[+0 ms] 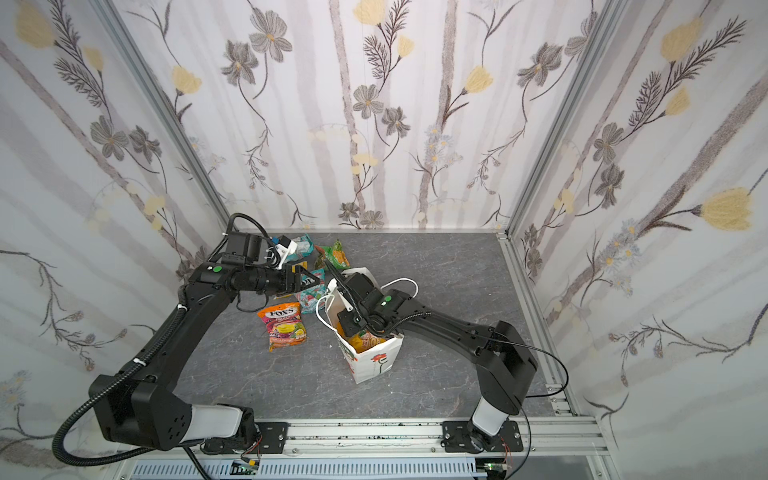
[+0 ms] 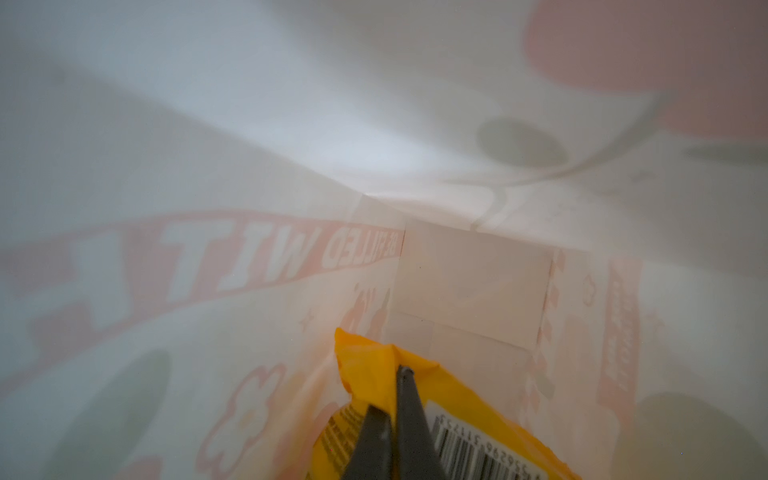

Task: Take the snacks out of the paper bag

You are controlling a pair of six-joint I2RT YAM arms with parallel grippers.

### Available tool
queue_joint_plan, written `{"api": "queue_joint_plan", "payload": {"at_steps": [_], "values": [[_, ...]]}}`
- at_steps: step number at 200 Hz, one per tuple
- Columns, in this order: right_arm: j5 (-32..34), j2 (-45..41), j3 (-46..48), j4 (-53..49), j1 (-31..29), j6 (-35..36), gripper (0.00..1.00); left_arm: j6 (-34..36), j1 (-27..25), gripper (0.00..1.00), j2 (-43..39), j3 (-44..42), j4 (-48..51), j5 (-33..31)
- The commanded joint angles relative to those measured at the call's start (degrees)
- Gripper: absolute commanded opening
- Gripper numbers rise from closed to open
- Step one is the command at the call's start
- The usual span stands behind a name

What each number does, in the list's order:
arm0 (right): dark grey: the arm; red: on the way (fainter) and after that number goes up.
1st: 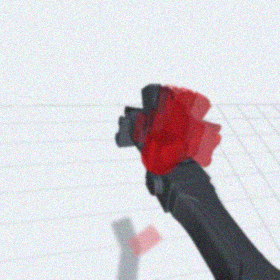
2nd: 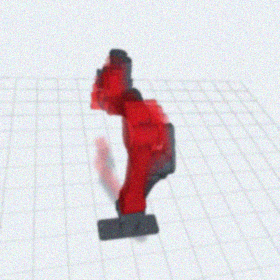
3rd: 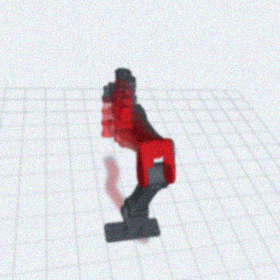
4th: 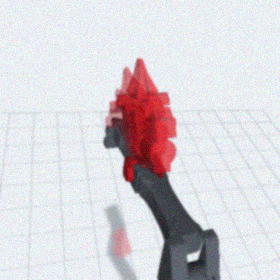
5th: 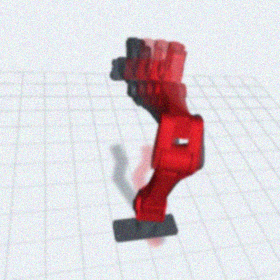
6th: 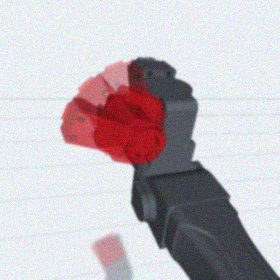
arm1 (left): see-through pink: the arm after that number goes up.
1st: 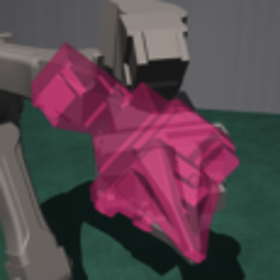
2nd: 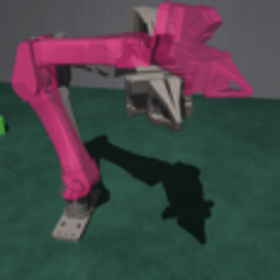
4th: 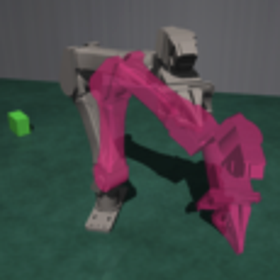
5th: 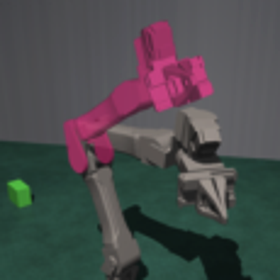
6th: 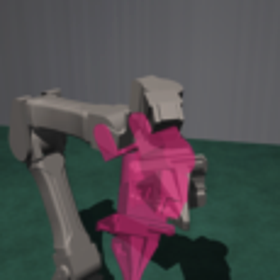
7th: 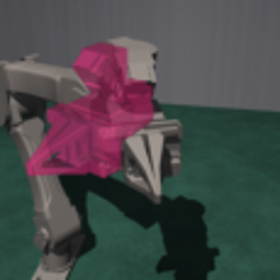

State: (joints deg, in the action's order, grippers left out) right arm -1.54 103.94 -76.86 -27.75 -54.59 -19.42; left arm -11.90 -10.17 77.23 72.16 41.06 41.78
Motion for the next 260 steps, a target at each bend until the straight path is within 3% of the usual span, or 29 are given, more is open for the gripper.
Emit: {"api": "queue_joint_plan", "payload": {"at_steps": [1,33,68,96,178,260], "values": [[-1.24,-0.91,-1.33,4.21,0.1,-0.66,0.0,-4.99,0.07,0.72,-1.72,-3.69,-7.14,2.38],[-2.76,-0.06,-3.48,3.63,0.43,-1.65,0.0,-11.31,-0.08,0.73,-0.88,-10.45,-16.13,5.76],[-5.48,-0.07,-5.7,2.05,0.58,-3.65,0.0,-14.57,-0.53,0.73,2.81,-14.3,-19.7,4.12],[-7.42,-1.98,-6.26,3.02,0.88,-5.05,0.0,-15.03,-0.54,0.73,4.06,-14.86,-18.42,-0.21],[-4.54,-2.96,-9.82,1.76,1.68,-4.93,0.0,-13.28,-0.61,0.75,2.85,-11.18,-13.52,-4.75],[-2.0,-4.76,-14.11,0.59,2.21,-4.49,0.0,-12.11,-0.5,0.81,-4.47,-5.87,-7.56,-9.58]]}}
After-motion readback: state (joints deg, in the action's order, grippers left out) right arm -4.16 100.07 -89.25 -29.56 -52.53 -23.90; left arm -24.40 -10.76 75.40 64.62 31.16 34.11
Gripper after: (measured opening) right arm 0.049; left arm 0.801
